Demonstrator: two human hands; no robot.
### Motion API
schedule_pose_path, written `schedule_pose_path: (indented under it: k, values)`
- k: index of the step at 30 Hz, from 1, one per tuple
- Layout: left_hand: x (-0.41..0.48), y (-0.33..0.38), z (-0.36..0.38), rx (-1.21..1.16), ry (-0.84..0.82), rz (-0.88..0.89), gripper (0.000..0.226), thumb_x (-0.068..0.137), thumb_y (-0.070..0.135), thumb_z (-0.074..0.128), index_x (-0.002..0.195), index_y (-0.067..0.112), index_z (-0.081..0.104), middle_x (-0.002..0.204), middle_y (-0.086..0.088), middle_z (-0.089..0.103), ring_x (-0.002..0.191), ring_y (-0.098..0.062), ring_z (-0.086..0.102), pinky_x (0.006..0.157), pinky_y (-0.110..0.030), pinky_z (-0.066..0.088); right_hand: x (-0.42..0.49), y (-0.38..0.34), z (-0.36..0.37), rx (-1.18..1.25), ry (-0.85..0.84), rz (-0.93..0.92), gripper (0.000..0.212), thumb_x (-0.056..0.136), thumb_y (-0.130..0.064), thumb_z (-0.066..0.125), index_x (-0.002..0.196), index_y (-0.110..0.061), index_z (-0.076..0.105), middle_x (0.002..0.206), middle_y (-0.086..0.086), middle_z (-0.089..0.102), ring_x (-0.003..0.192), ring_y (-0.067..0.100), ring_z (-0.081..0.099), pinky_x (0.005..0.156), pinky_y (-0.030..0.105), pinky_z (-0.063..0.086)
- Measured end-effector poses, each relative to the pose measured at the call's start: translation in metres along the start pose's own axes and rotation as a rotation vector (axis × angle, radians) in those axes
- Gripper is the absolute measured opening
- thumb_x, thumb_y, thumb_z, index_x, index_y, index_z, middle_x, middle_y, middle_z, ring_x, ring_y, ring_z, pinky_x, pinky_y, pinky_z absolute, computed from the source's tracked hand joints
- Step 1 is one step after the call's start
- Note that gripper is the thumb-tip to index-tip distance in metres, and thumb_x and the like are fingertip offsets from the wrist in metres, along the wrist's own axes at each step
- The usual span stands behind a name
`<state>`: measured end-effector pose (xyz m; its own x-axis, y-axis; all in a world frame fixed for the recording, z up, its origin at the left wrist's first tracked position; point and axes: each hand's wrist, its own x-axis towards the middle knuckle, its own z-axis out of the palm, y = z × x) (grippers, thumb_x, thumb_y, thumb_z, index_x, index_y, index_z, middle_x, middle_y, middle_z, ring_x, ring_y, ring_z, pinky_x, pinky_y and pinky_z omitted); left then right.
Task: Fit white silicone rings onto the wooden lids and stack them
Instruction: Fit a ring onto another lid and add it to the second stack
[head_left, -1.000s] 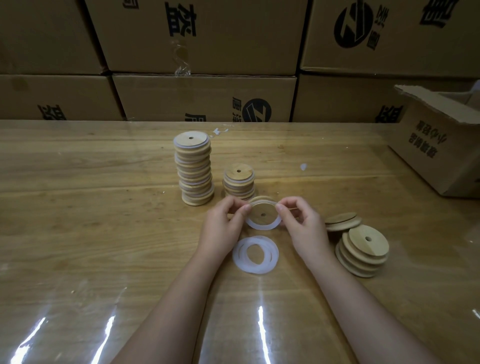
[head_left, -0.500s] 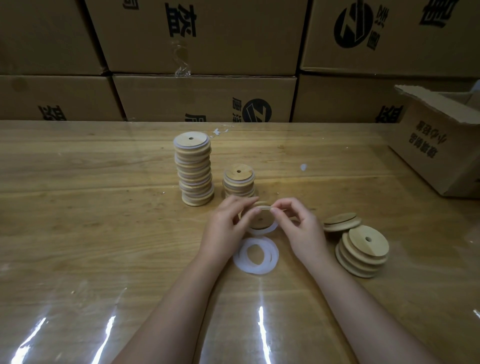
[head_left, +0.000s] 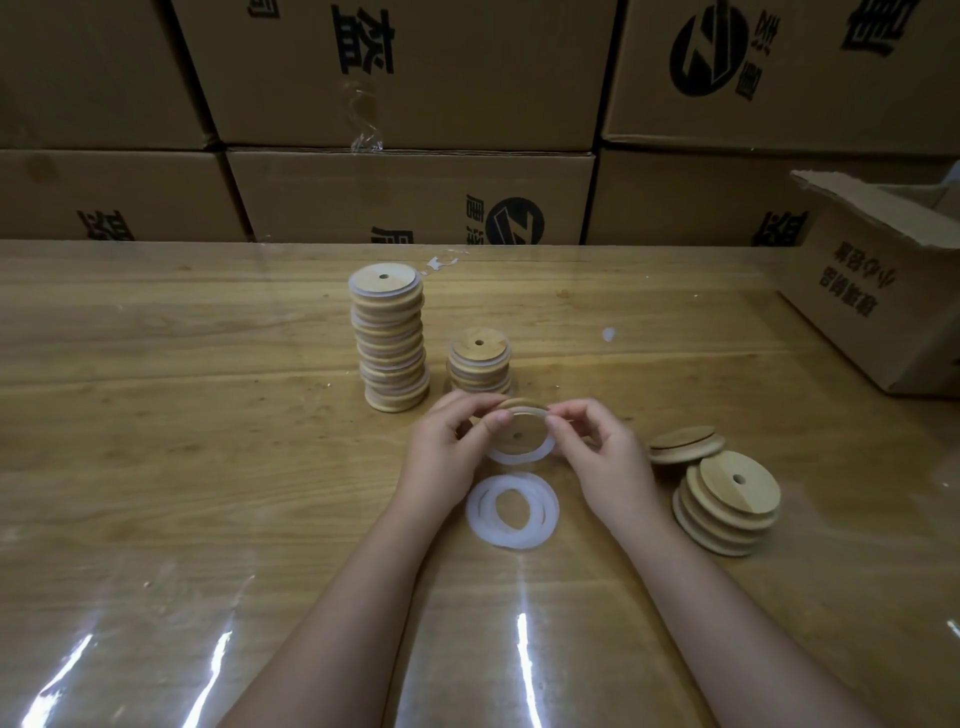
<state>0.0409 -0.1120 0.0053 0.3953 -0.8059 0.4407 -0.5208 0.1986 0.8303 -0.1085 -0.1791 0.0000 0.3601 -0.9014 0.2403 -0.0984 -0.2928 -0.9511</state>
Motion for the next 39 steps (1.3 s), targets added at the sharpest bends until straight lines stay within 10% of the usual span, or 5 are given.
schedule_pose_path:
  k: [10,32,39]
  values:
    - [0.001,-0.0003,0.0013,-0.073,0.013,-0.084,0.014,0.086,0.015,0.065,0.098,0.018,0.071,0.08,0.011,0.057,0.067,-0.021,0.057,0.068,-0.044,0.05,0.0,-0.0004,-0.0009,-0.033,-0.024,0.039,0.011,0.089,-0.016,0.061,0.084,-0.026,0.064,0.084,-0.003,0.069,0.08,0.013,0.067,0.081,0.044,0.055]
    - [-0.0034,-0.0012,0.0073,0.091,-0.03,0.057,0.024,0.081,0.022,0.071,0.105,0.019,0.07,0.089,0.013,0.062,0.065,-0.001,0.048,0.062,-0.009,0.036,-0.0019,0.0014,-0.0007,-0.136,0.098,-0.144,0.018,0.086,-0.009,0.061,0.083,-0.027,0.059,0.086,-0.009,0.064,0.077,0.013,0.06,0.064,0.018,0.046]
    - [-0.0027,-0.0031,0.0057,0.052,-0.036,0.012,0.021,0.082,0.02,0.07,0.103,0.016,0.071,0.091,0.014,0.063,0.064,0.001,0.049,0.065,-0.009,0.037,-0.0007,0.0035,-0.0012,-0.143,0.092,-0.181,0.011,0.086,-0.013,0.062,0.086,-0.024,0.063,0.091,-0.011,0.065,0.089,0.016,0.06,0.075,0.031,0.048]
